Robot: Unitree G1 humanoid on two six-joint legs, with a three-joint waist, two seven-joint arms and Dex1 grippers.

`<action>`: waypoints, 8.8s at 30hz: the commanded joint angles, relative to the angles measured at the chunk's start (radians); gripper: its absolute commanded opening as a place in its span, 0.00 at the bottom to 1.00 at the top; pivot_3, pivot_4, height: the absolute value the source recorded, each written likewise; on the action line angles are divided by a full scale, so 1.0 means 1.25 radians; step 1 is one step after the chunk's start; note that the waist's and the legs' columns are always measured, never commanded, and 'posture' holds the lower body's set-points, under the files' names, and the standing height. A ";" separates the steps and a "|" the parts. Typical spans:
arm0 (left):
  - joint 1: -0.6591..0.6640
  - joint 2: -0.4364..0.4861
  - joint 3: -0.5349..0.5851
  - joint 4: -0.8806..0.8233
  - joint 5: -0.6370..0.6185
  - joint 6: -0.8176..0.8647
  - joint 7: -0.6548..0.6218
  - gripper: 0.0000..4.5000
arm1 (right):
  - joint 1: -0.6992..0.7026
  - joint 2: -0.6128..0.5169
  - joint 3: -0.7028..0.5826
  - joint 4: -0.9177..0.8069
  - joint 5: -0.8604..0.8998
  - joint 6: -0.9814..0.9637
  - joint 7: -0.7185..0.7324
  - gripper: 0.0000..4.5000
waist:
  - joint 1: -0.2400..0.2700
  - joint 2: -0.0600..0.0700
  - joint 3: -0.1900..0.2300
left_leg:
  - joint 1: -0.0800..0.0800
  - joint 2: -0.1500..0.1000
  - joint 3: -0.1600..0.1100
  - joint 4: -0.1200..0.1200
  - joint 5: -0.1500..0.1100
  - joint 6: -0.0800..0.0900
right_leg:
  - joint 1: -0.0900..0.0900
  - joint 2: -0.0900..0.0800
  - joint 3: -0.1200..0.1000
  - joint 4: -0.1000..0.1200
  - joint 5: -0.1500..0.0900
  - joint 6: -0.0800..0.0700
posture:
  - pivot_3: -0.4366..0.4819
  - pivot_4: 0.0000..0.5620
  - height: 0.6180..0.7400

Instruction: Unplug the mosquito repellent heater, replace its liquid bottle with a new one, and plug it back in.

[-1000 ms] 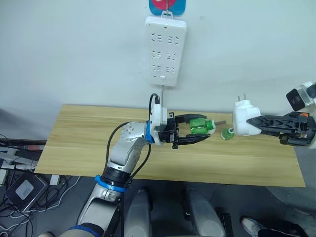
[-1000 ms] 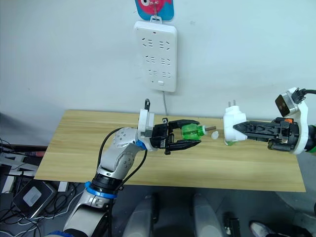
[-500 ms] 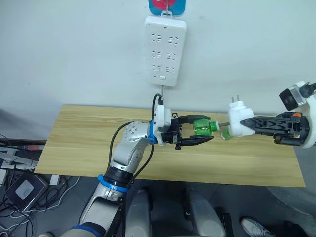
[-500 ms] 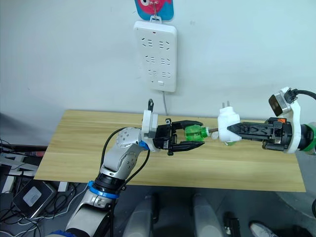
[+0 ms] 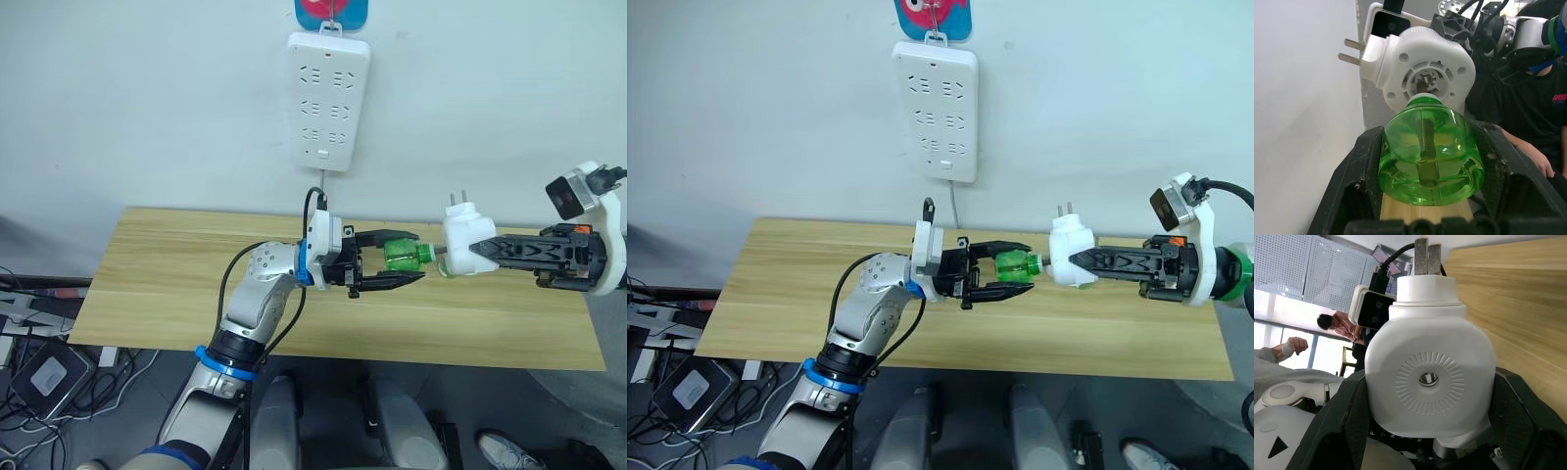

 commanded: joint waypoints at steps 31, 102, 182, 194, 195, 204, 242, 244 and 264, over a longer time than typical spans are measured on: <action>-0.029 -0.006 -0.002 -0.006 0.000 -0.021 -0.031 0.50 | -0.006 0.013 -0.011 -0.019 0.027 -0.031 -0.046 0.66 | 0.000 0.000 0.000 | 0.000 0.000 0.000 0.000 0.000 0.000 | 0.000 0.000 0.000 0.000 0.000 0.000 | 0.37 0.56 1.00; -0.061 -0.016 -0.013 0.041 0.022 -0.058 -0.029 0.50 | -0.038 0.037 0.017 -0.062 0.027 -0.048 -0.072 0.66 | 0.000 0.000 0.000 | 0.000 0.000 0.000 0.001 0.000 0.000 | 0.000 0.000 0.000 0.001 0.001 -0.002 | 0.37 0.56 1.00; -0.097 -0.011 0.000 0.070 0.009 -0.040 -0.045 0.50 | 0.135 -0.024 -0.052 -0.141 -0.469 -0.171 0.135 0.01 | -0.003 0.000 0.000 | 0.000 0.000 0.000 0.002 0.000 0.000 | 0.000 0.000 -0.001 0.001 0.000 0.000 | 0.35 0.57 1.00; -0.107 -0.012 0.011 0.081 0.019 -0.012 -0.015 0.50 | 0.150 0.061 -0.091 -0.266 -0.162 -0.084 -0.005 0.01 | 0.000 0.000 0.000 | 0.000 0.000 -0.001 0.001 0.000 0.000 | 0.000 0.000 -0.001 0.001 0.002 -0.003 | 0.36 0.58 1.00; -0.109 -0.013 0.011 0.087 0.020 -0.013 -0.013 0.50 | 0.167 0.047 -0.092 -0.292 -0.100 -0.101 -0.030 0.01 | 0.000 0.000 0.000 | 0.000 0.000 -0.001 0.001 0.000 0.000 | 0.000 0.000 -0.001 0.001 0.002 -0.003 | 0.36 0.58 1.00; -0.124 -0.011 0.008 0.128 0.040 -0.041 -0.029 0.50 | 0.169 -0.005 -0.077 -0.344 0.027 -0.215 -0.040 0.01 | -0.002 0.000 0.000 | 0.000 0.000 -0.001 0.002 0.000 0.000 | 0.000 0.000 -0.001 0.001 0.000 0.000 | 0.34 0.59 1.00; -0.074 0.002 -0.025 0.056 0.027 -0.042 -0.129 0.50 | -0.073 0.091 0.087 -0.174 -0.320 -0.141 -0.143 0.01 | -0.005 0.000 0.000 | -0.001 0.001 -0.001 0.001 0.000 0.000 | 0.000 0.000 -0.001 0.001 0.002 -0.003 | 0.35 0.55 1.00; -0.079 0.001 -0.019 0.062 0.027 -0.041 -0.124 0.50 | -0.060 0.087 0.081 -0.186 -0.337 -0.129 -0.111 0.01 | -0.005 0.000 0.000 | -0.001 0.001 -0.001 0.001 0.000 0.000 | 0.000 0.000 -0.001 0.001 0.002 -0.003 | 0.35 0.56 1.00; -0.099 -0.013 -0.006 0.088 0.028 -0.045 -0.099 0.50 | -0.016 0.100 0.032 -0.243 -0.320 -0.051 -0.038 0.01 | -0.004 0.000 0.000 | 0.000 0.000 -0.001 0.001 0.000 0.000 | 0.000 0.000 -0.001 0.001 0.002 -0.003 | 0.34 0.56 1.00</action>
